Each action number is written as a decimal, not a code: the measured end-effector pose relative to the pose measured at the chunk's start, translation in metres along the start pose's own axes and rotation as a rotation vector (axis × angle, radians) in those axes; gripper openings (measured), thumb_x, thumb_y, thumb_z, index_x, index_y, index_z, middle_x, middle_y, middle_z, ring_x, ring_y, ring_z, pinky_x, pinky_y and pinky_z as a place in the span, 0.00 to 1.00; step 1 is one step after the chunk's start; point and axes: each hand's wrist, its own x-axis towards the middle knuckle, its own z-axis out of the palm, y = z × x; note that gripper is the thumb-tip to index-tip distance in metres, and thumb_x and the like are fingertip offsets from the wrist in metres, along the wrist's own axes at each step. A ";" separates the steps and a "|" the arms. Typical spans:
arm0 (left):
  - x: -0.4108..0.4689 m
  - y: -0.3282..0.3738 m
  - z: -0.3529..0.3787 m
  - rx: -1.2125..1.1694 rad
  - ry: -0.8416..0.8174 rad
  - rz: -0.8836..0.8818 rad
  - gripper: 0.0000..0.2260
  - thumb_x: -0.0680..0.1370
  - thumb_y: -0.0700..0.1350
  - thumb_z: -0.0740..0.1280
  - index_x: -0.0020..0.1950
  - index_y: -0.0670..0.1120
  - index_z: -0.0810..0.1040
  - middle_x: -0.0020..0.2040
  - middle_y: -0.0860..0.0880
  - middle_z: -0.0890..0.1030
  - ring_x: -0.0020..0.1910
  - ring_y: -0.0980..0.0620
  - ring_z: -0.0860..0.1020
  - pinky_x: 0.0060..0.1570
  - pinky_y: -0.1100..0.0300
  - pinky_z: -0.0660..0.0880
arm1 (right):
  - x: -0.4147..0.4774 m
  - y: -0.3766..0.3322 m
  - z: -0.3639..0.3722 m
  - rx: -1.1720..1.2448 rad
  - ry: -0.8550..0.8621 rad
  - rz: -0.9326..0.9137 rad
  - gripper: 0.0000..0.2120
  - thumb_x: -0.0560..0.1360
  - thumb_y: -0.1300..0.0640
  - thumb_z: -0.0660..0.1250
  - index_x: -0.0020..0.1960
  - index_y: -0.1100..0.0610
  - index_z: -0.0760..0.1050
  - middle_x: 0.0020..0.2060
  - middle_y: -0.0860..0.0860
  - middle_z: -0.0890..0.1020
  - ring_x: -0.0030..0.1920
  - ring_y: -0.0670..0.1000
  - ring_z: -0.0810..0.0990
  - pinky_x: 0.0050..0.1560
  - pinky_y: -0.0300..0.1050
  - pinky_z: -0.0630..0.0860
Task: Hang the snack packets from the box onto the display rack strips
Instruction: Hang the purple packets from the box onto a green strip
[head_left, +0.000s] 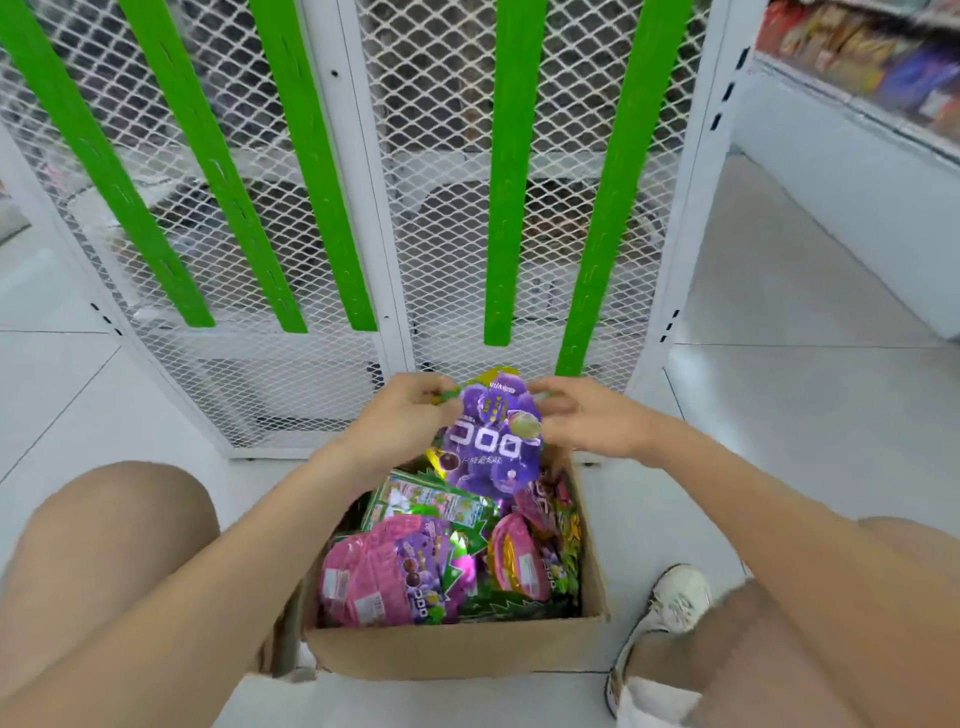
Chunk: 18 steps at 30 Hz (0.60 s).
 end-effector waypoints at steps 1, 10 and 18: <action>0.005 0.010 0.002 -0.043 -0.013 0.007 0.05 0.83 0.41 0.69 0.49 0.42 0.82 0.40 0.47 0.82 0.40 0.50 0.76 0.42 0.57 0.70 | -0.004 -0.013 -0.012 0.165 0.023 -0.010 0.19 0.77 0.62 0.71 0.68 0.53 0.76 0.57 0.52 0.87 0.53 0.47 0.86 0.53 0.42 0.83; 0.071 0.046 0.029 0.303 -0.091 0.211 0.11 0.83 0.46 0.69 0.66 0.51 0.79 0.61 0.55 0.82 0.56 0.53 0.82 0.61 0.55 0.78 | 0.035 0.002 -0.078 -0.146 0.363 0.183 0.07 0.80 0.66 0.62 0.44 0.63 0.76 0.34 0.61 0.75 0.34 0.55 0.73 0.33 0.44 0.66; 0.141 0.040 0.070 0.376 -0.233 0.157 0.28 0.83 0.37 0.65 0.82 0.43 0.62 0.81 0.46 0.68 0.78 0.47 0.68 0.72 0.60 0.65 | 0.089 0.049 -0.084 -0.289 0.423 0.187 0.25 0.75 0.63 0.67 0.72 0.53 0.74 0.53 0.55 0.84 0.42 0.57 0.82 0.41 0.44 0.74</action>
